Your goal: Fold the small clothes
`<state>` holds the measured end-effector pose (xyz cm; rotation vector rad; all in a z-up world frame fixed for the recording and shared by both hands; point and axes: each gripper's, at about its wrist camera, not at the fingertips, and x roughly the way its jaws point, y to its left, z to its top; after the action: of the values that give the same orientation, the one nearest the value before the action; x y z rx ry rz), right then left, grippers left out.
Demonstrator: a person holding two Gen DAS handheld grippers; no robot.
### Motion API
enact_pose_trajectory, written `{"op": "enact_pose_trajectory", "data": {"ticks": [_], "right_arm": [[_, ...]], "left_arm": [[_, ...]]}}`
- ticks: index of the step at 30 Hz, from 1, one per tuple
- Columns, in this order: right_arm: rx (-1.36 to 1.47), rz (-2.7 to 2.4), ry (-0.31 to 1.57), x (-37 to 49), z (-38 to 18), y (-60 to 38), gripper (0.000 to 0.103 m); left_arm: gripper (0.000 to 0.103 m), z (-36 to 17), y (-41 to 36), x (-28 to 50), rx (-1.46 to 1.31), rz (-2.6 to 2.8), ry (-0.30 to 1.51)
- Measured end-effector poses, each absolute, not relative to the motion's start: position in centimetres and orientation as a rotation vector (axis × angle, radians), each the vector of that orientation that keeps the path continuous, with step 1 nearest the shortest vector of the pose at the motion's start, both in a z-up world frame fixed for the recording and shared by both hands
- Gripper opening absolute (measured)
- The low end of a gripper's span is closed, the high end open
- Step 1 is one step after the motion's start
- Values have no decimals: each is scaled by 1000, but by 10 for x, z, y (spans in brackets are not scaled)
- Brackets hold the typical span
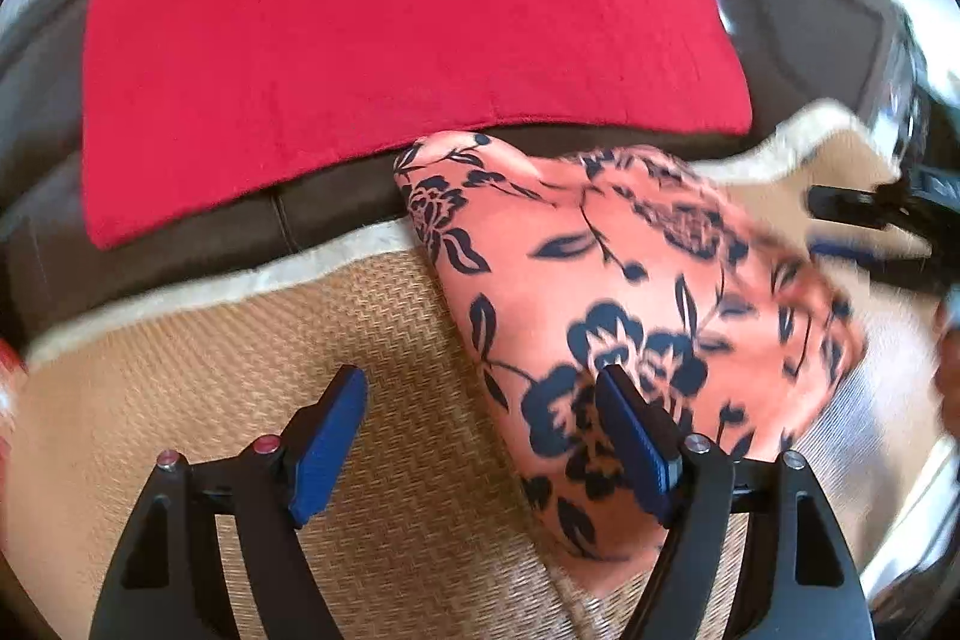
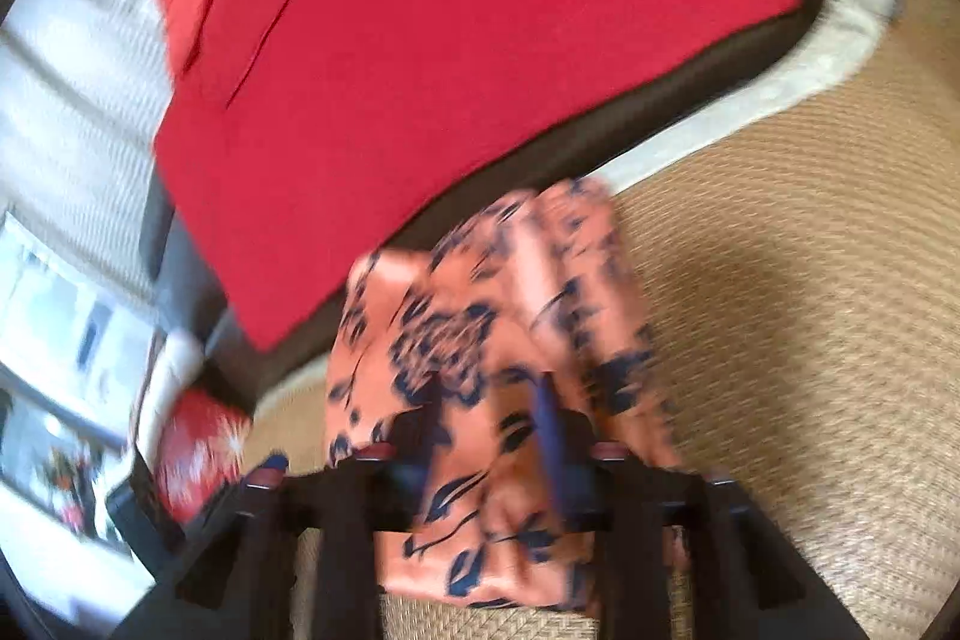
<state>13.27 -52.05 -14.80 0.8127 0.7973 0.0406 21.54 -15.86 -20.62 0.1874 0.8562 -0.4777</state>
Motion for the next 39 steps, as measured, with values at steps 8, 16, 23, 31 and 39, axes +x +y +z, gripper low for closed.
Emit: {"op": "enact_pose_trajectory", "data": {"ticks": [8, 16, 23, 31, 39], "right_arm": [[979, 13, 778, 136, -178, -545, 89], [975, 67, 808, 146, -206, -546, 88], [922, 161, 794, 165, -207, -525, 87], [816, 97, 806, 168, -200, -490, 68], [672, 69, 796, 167, -180, -445, 46]], "left_arm": [[81, -217, -151, 239, -36, -535, 991], [81, -233, -162, 245, -112, -603, 1056], [81, -243, -177, 248, -125, -641, 1072], [71, -237, -189, 237, -30, -634, 1020], [47, -222, -194, 224, 57, -587, 953]]}}
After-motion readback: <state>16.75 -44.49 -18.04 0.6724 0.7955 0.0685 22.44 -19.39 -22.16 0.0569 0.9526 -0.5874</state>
